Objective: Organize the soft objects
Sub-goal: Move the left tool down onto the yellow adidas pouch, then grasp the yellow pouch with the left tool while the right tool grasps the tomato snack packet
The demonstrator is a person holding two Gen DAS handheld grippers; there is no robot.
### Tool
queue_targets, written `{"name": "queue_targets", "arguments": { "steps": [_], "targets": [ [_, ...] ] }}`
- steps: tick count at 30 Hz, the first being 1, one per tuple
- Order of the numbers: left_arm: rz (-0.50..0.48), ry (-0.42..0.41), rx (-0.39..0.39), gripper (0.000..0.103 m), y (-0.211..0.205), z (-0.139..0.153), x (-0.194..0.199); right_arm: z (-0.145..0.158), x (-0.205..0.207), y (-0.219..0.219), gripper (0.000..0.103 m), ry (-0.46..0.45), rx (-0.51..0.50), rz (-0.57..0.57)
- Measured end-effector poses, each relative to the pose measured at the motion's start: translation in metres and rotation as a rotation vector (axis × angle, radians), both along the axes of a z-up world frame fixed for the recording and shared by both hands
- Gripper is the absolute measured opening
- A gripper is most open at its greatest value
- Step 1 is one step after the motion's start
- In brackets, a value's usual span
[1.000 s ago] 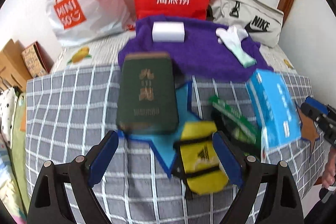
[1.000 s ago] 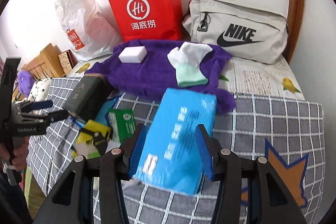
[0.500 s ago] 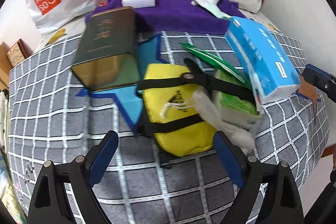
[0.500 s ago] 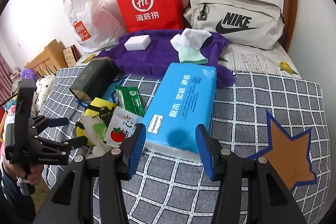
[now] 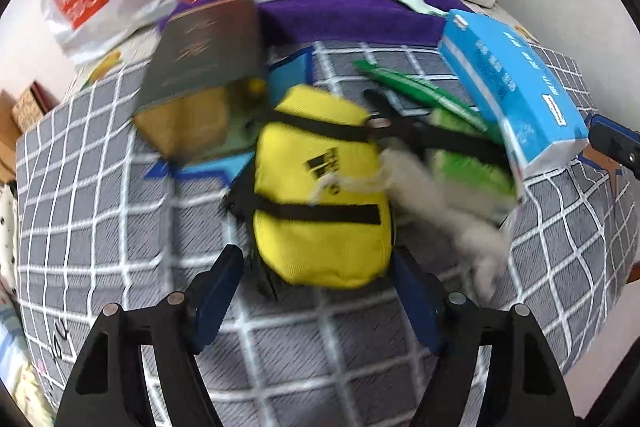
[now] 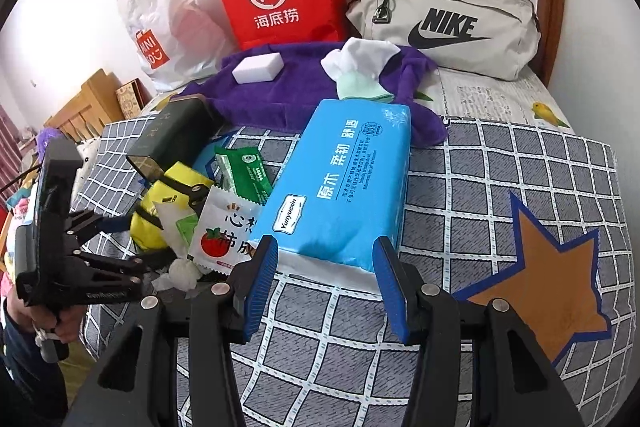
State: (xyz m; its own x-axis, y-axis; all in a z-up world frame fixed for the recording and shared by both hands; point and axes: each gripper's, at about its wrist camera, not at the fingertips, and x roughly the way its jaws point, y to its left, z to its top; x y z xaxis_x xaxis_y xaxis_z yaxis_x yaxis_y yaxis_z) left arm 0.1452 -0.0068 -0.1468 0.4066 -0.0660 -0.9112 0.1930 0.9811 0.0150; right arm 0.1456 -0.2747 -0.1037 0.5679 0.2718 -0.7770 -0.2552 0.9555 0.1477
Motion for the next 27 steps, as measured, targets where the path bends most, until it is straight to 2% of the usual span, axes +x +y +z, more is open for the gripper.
{"name": "queue_targets", "arguments": {
  "steps": [5, 10, 13, 17, 20, 21, 23, 27],
  "targets": [
    [0.023, -0.028, -0.036, 0.074, 0.02, 0.001, -0.01, 0.002, 0.0, 0.008, 0.049, -0.011, -0.002, 0.022],
    [-0.055, -0.057, -0.015, 0.076, 0.007, 0.002, -0.005, 0.002, -0.001, 0.014, 0.049, -0.012, -0.012, 0.041],
    [-0.085, -0.088, 0.049, 0.082, -0.006, 0.001, 0.002, 0.003, -0.002, 0.015, 0.049, -0.011, -0.016, 0.043],
    [-0.102, -0.08, 0.074, 0.082, -0.017, -0.005, 0.014, 0.002, -0.003, 0.014, 0.049, -0.008, -0.023, 0.044],
    [-0.106, -0.083, 0.121, 0.084, -0.022, -0.011, 0.016, 0.001, -0.002, 0.014, 0.049, -0.004, -0.03, 0.041],
    [-0.106, -0.09, 0.111, 0.083, -0.02, -0.01, 0.016, 0.001, -0.002, 0.014, 0.049, -0.002, -0.032, 0.04],
    [-0.104, -0.081, 0.062, 0.07, -0.014, -0.009, 0.014, 0.001, -0.002, 0.013, 0.049, 0.0, -0.034, 0.036],
    [-0.082, -0.087, 0.027, 0.065, -0.003, -0.004, 0.007, 0.003, -0.002, 0.015, 0.049, -0.004, -0.018, 0.038]
  ]
}}
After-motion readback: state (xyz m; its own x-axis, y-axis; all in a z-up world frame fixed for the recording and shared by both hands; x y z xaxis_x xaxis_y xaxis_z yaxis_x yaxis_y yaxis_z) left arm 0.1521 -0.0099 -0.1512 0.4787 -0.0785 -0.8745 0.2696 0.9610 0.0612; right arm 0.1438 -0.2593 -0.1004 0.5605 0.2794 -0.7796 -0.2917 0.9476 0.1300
